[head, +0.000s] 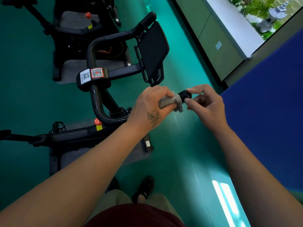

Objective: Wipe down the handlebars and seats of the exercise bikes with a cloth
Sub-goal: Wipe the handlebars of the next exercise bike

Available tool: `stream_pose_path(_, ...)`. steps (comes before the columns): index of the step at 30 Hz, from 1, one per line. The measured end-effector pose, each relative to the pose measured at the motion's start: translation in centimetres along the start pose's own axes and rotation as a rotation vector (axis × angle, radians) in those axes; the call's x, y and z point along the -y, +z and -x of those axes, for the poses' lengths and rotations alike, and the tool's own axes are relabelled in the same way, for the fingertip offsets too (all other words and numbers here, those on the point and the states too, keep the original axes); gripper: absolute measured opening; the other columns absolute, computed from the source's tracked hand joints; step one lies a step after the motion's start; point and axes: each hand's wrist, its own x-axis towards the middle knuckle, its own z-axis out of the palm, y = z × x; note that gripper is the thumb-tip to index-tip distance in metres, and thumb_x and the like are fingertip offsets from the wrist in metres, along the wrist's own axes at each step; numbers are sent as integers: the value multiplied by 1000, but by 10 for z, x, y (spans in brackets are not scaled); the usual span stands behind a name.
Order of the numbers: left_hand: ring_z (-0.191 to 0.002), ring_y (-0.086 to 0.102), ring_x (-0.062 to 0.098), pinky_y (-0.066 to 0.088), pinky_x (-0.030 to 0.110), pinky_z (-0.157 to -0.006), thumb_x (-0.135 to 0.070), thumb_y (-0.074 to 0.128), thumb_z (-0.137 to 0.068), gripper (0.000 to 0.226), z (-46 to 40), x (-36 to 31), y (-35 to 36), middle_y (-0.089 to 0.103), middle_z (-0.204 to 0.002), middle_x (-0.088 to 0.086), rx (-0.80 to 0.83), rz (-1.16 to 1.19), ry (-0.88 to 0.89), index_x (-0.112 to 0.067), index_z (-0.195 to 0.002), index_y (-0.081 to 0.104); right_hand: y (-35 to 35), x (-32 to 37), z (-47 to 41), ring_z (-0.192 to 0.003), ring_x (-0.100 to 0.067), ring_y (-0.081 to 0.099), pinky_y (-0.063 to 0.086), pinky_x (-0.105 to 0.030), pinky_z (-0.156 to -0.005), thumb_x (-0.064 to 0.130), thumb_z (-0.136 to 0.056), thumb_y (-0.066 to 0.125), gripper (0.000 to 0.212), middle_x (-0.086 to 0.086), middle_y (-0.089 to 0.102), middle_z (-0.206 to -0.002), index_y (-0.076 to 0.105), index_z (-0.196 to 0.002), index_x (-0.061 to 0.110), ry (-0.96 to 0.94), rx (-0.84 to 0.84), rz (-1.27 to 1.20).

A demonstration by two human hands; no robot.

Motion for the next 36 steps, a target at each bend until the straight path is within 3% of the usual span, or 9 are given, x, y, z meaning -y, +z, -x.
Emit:
stream_pose_path(5, -92, 60, 16, 51, 40, -82, -38, 80, -85, 24, 11, 21, -13, 68, -99, -12, 84, -75, -29, -21, -102, 74, 1, -1, 1, -73, -40, 65, 52, -51, -65, 16, -91, 77, 19, -12, 65, -107, 70, -107, 23, 0, -5, -24)
stream_pose_path(11, -91, 56, 14, 44, 32, -78, -38, 82, -85, 23, 18, 25, -19, 70, -99, -14, 64, -133, -47, -24, -102, 77, 3, 0, 1, -73, -39, 64, 52, -54, -66, 16, -91, 77, 18, -12, 64, -110, 71, -107, 22, 11, -16, -39)
stream_pose_path(15, -88, 58, 15, 48, 33, -78, -52, 69, -81, 32, 9, 11, -11, 68, -95, -13, 30, -82, -34, -25, -98, 75, 3, 0, 1, -73, -38, 64, 52, -54, -66, 19, -90, 76, 18, -10, 65, -109, 71, -107, 22, 7, -18, -28)
stream_pose_path(20, -93, 62, 16, 52, 39, -84, -46, 75, -86, 26, 6, 4, -8, 73, -101, -9, 22, -50, -42, -25, -101, 76, 4, 2, 2, -74, -34, 64, 53, -52, -66, 19, -90, 76, 19, -11, 64, -109, 70, -108, 19, 2, -16, -9)
stream_pose_path(24, -88, 57, 13, 44, 32, -77, -47, 75, -85, 24, 11, 12, -12, 69, -92, -13, 52, -90, -54, -26, -98, 75, 3, 9, 3, -92, -18, 64, 52, -36, -73, 10, -91, 74, 20, -4, 63, -111, 67, -110, 15, -122, -8, 155)
stream_pose_path(29, -91, 55, 16, 45, 35, -80, -48, 77, -84, 27, 22, 30, -25, 66, -94, -15, 89, -147, -87, -26, -100, 77, 7, 13, 3, -116, -22, 59, 53, -43, -91, 11, -92, 78, 22, -5, 61, -122, 70, -112, 9, -263, -22, 351)
stream_pose_path(31, -92, 55, 16, 46, 36, -81, -45, 79, -84, 26, 23, 31, -26, 67, -96, -14, 87, -153, -91, -25, -101, 77, 12, 16, 2, -116, -25, 59, 49, -46, -98, 14, -91, 79, 21, -6, 64, -121, 72, -111, 9, -327, -20, 407)
stream_pose_path(36, -93, 57, 16, 50, 39, -82, -50, 76, -86, 28, 13, 17, -15, 72, -99, -11, 58, -101, -53, -25, -99, 75, 23, 21, 1, -113, -27, 60, 42, -49, -99, 24, -88, 81, 18, 3, 69, -116, 74, -104, 17, -442, 31, 582)
